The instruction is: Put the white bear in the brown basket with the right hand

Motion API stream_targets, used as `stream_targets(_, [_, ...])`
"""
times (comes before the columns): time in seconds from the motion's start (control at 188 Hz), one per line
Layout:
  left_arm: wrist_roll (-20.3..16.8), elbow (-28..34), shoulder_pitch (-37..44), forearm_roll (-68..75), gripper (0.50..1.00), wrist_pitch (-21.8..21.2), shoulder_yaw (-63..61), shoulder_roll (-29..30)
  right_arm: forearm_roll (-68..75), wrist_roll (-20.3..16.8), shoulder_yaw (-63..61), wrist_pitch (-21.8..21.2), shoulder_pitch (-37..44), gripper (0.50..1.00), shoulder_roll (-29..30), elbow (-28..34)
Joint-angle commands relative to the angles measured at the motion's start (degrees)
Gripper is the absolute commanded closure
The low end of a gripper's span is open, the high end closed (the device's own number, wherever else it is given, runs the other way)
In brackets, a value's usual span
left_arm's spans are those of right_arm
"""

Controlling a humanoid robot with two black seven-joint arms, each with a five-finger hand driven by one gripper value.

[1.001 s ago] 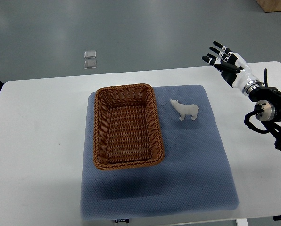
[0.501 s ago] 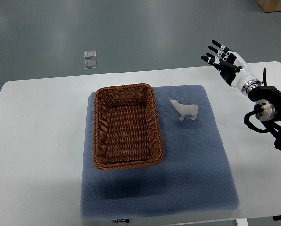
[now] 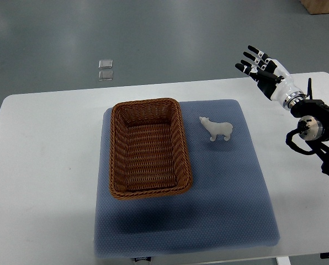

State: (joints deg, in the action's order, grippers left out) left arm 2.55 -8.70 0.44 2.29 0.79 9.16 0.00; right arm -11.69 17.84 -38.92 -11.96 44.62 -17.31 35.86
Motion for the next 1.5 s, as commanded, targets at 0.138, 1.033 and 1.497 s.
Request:
stream_targets(0.138, [0.0, 0.0, 0.0, 0.0, 0.5, 0.0, 0.0, 0.0, 0.0, 0.0, 0.0, -0.7, -0.7, 0.574, -0.4, 0.0])
stream_targets(1.033, [0.0, 0.0, 0.0, 0.0, 0.5, 0.0, 0.0, 0.0, -33.2, 1.7, 1.4, -1.5, -1.2, 0.576, -4.5, 8.9])
stream_targets(1.497, [0.0, 0.0, 0.0, 0.0, 0.5, 0.0, 0.0, 0.0, -55.5, 4.1, 10.4, -1.3, -1.0, 0.597, -11.6, 17.4])
